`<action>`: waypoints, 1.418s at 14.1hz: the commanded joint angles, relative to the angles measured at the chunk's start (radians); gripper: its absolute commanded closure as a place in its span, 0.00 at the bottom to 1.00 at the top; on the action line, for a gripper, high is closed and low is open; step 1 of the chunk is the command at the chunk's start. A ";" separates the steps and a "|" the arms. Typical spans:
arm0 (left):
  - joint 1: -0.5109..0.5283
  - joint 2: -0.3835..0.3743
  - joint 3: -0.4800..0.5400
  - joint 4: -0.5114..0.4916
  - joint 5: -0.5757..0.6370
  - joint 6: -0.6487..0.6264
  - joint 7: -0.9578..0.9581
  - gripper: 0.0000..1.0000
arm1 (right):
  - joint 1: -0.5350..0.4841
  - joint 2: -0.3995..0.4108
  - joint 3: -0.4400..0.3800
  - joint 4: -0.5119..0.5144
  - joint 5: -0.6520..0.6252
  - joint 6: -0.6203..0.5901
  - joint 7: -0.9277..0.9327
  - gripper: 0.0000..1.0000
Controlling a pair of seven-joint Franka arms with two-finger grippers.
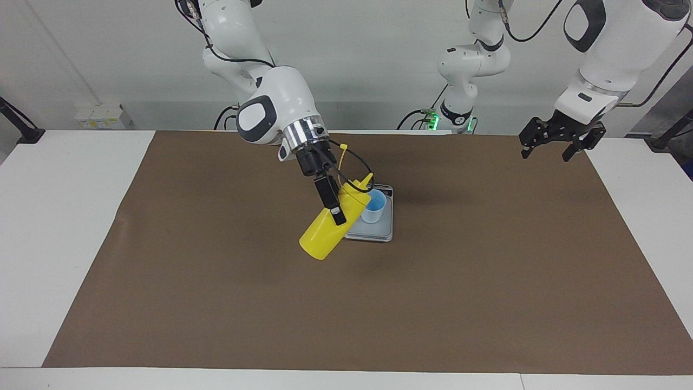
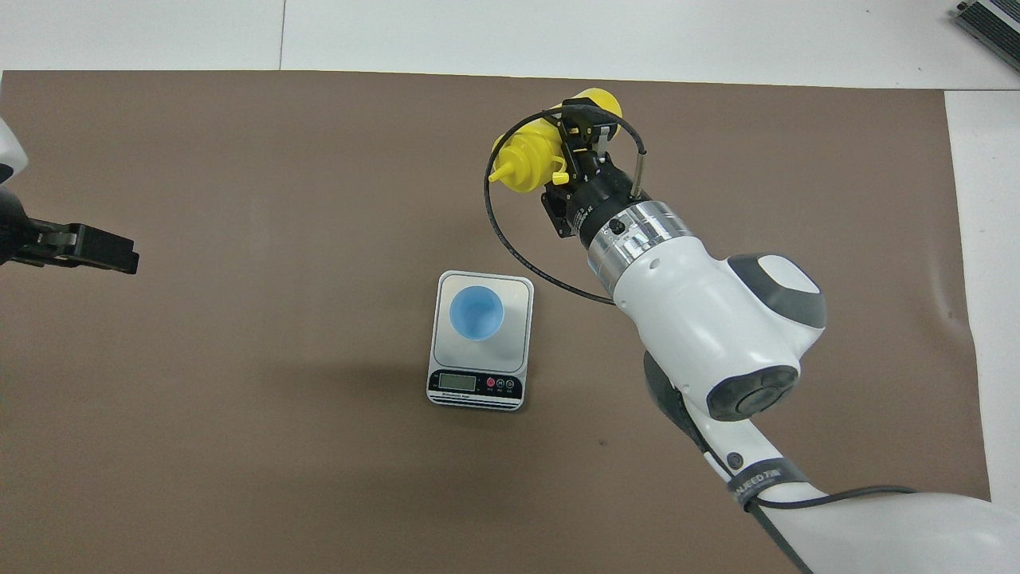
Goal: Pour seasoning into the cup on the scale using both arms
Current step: 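Turn the bottle upright and carry it back beside the scale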
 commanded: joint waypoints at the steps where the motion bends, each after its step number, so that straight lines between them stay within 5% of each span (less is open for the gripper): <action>1: 0.017 -0.015 -0.012 -0.013 0.012 0.000 -0.010 0.00 | -0.006 -0.044 0.027 0.006 0.023 -0.022 0.322 1.00; 7: 0.017 -0.017 -0.012 -0.013 0.012 0.000 -0.010 0.00 | -0.014 -0.053 0.108 0.061 0.282 -0.192 0.319 1.00; 13: 0.017 -0.015 -0.012 -0.013 0.012 0.000 -0.010 0.00 | -0.018 -0.055 0.159 0.081 0.396 -0.376 0.289 1.00; 18: 0.017 -0.017 -0.012 -0.013 0.012 0.000 -0.010 0.00 | -0.017 -0.055 0.167 0.182 0.863 -0.660 -0.161 1.00; 20: 0.017 -0.017 -0.012 -0.013 0.012 0.000 -0.010 0.00 | -0.022 -0.068 0.165 0.177 0.899 -0.720 -0.237 1.00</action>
